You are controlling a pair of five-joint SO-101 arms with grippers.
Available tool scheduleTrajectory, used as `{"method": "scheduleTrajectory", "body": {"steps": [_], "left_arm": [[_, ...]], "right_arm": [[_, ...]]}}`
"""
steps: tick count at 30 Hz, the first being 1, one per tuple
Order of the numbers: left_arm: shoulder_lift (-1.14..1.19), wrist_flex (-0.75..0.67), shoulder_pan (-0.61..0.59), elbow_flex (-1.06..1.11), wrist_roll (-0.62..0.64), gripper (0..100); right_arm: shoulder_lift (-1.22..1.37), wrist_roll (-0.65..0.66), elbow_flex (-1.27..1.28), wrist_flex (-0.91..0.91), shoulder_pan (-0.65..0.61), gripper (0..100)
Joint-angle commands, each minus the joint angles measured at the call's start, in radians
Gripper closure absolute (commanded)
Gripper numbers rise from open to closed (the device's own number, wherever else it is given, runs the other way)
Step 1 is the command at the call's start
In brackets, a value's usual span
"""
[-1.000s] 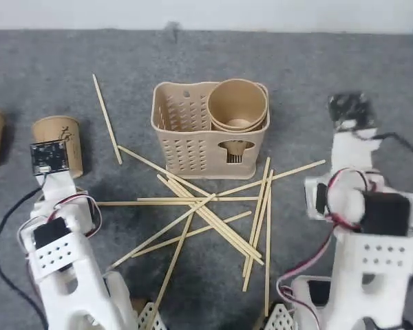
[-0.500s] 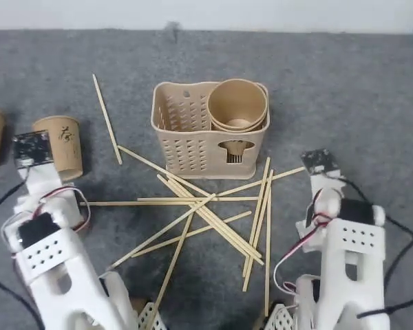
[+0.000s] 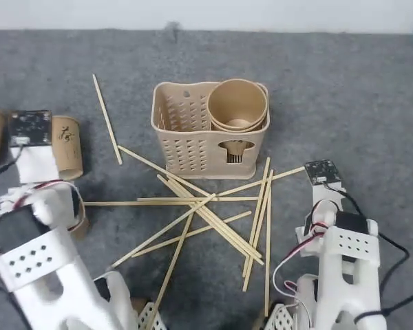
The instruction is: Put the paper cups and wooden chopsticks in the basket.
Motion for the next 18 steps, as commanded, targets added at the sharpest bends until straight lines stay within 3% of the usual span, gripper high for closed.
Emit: {"method": "scheduleTrajectory", "body": {"steps": [1, 8, 18], "left_arm": [[0.005, 0.101, 0.028, -0.058, -0.006, 85], [0.104, 0.106, 0.026, -0.059, -0.009, 84], [0.414, -0.054, 0.026, -0.061, -0.012, 84]], "right_arm": [[-0.021, -0.009, -0.003, -0.01, 0.016, 99.1], [-0.021, -0.009, -0.003, -0.007, 0.021, 99.1], [-0.021, -0.009, -0.003, -0.005, 0.022, 99.1]]}}
